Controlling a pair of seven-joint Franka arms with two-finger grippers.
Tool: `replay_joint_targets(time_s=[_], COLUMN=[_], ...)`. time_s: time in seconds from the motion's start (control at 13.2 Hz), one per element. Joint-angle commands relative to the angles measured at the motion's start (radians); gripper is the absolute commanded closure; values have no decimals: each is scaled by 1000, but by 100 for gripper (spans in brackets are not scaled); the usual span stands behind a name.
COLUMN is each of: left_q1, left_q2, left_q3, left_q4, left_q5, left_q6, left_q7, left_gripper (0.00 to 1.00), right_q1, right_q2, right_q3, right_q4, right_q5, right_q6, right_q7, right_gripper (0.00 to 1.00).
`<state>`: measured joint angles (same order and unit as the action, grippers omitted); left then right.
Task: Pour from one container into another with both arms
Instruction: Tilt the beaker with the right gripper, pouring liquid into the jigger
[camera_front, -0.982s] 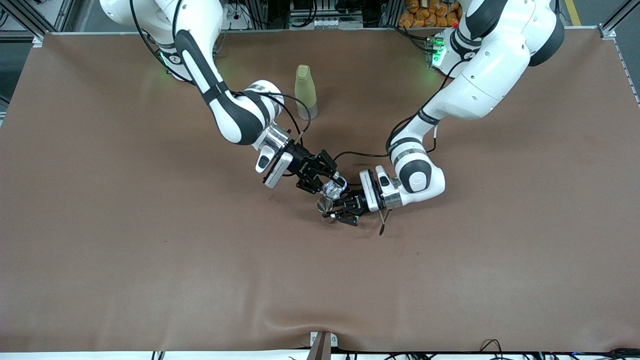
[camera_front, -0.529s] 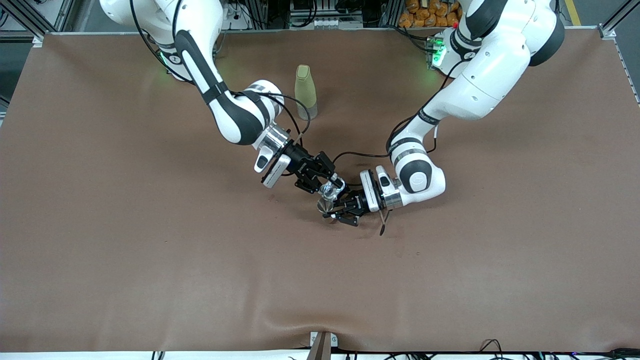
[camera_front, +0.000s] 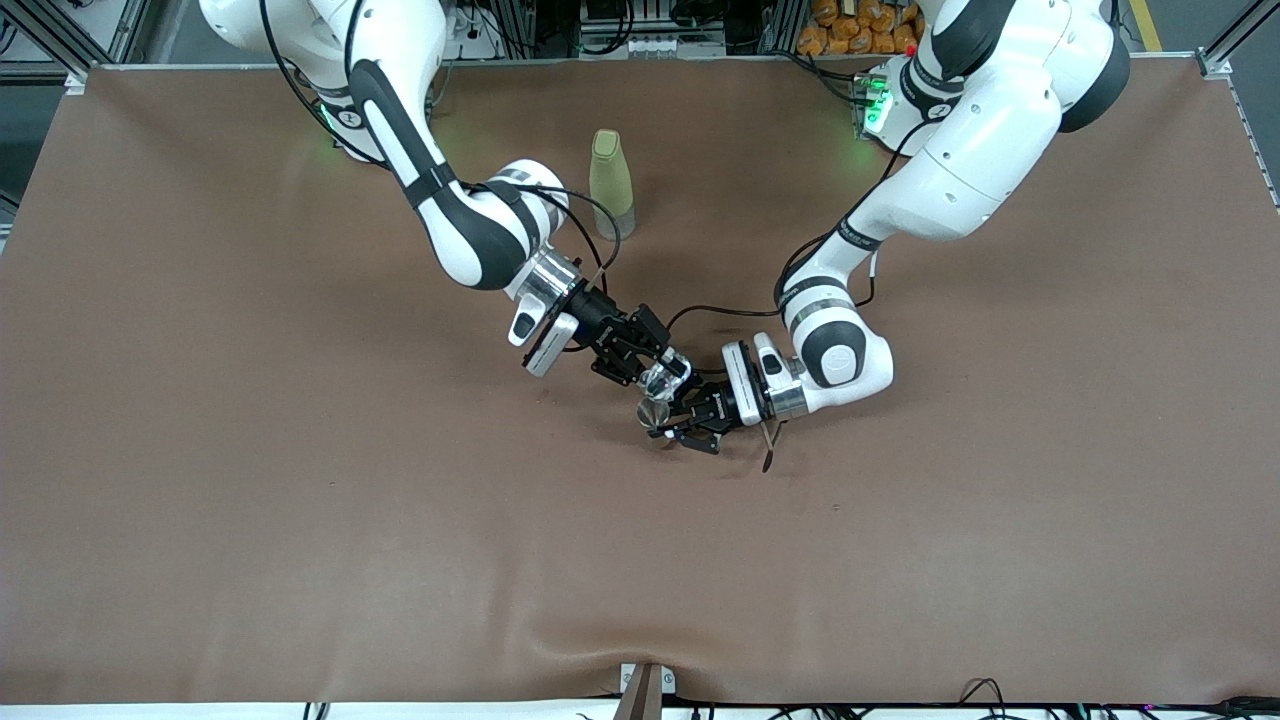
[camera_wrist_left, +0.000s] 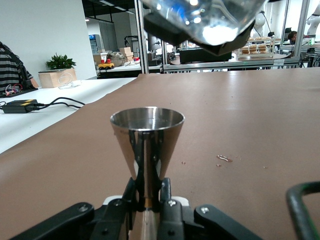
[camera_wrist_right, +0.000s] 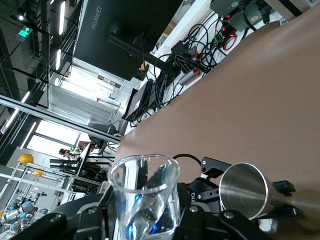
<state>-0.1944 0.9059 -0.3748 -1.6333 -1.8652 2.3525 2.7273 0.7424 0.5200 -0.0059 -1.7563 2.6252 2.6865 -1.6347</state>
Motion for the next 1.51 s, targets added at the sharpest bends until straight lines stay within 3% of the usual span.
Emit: replay_joint_targets(time_s=[0.0,1.43], left_q1=[-4,-22], left_q2=[-1,1], left_q3=[0,7], left_q4=[0,9], left_q5=[-42,-46], left_q6=[5,5], left_q7=[92,91], left_gripper=[100,100], right_q1=[9,14], right_q2=[-6,-8], right_q3=[-6,-6], right_q4=[12,26], right_q5=[168,168], right_q6=[15,16], right_q7=[-67,167], right_gripper=[100,100])
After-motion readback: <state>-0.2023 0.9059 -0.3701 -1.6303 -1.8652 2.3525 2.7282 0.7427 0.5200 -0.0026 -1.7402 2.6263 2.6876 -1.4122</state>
